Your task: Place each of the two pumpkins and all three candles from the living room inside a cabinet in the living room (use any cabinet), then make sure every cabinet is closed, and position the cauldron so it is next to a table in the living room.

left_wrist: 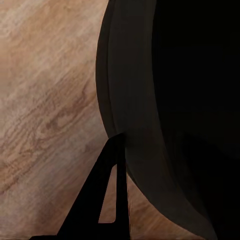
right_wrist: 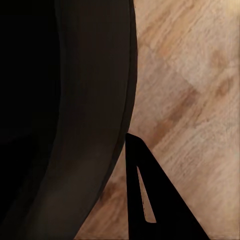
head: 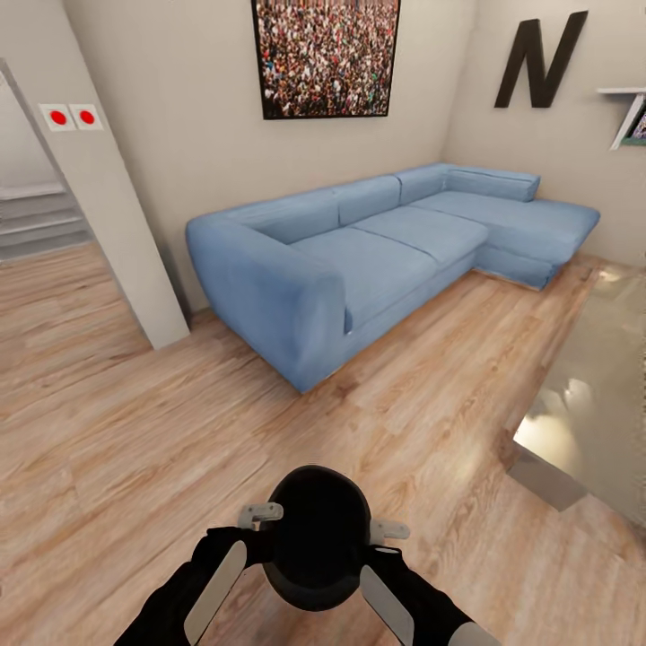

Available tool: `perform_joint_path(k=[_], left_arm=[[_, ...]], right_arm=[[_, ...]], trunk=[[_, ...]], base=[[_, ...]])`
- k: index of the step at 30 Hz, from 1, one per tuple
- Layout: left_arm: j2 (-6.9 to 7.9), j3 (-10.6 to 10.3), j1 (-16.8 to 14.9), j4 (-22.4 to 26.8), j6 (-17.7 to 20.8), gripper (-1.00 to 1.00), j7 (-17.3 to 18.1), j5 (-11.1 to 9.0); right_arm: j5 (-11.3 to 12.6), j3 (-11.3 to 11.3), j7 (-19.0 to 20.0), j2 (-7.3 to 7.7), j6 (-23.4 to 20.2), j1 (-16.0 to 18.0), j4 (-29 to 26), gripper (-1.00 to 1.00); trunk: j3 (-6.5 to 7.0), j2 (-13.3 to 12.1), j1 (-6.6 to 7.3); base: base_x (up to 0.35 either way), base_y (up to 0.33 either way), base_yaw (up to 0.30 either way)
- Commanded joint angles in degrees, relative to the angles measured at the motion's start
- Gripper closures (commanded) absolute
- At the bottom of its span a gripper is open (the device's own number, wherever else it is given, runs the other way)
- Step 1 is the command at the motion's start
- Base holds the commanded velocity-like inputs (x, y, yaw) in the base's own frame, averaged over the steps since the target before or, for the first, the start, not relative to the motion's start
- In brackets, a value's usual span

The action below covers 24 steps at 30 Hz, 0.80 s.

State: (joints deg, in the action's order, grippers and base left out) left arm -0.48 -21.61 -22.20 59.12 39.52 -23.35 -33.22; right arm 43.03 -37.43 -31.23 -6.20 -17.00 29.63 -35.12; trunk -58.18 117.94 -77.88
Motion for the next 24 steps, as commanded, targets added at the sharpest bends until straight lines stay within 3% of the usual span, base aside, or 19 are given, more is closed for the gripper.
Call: perform_joint_path(k=[1, 20, 24], left_arm=[[0.04, -0.10, -0.03, 0.12, -0.23, 1.00, -0.47, -1.22], [0.04, -0.10, -0.03, 0.12, -0.23, 1.00, -0.48, -1.05], [0.04, -0.10, -0.03, 0.12, -0.23, 1.00, -0.47, -0.99]], right_arm=[[0.96, 0.07, 2.84, 0.05, 0.19, 0.10, -0.21, 1.00], [0.94, 0.07, 2.84, 0.05, 0.20, 0.10, -0.26, 1.00], [0.95, 0.07, 2.85, 0.05, 0.21, 0.08, -0.23, 1.00]], trunk=[[-0.04, 0.03, 0.05], [-0.04, 0.03, 0.05], [-0.04, 0.03, 0.05]], base=[[-0.317, 0.082, -0.003], [-0.323, 0.024, 0.000], [-0.152, 0.000, -0.005]])
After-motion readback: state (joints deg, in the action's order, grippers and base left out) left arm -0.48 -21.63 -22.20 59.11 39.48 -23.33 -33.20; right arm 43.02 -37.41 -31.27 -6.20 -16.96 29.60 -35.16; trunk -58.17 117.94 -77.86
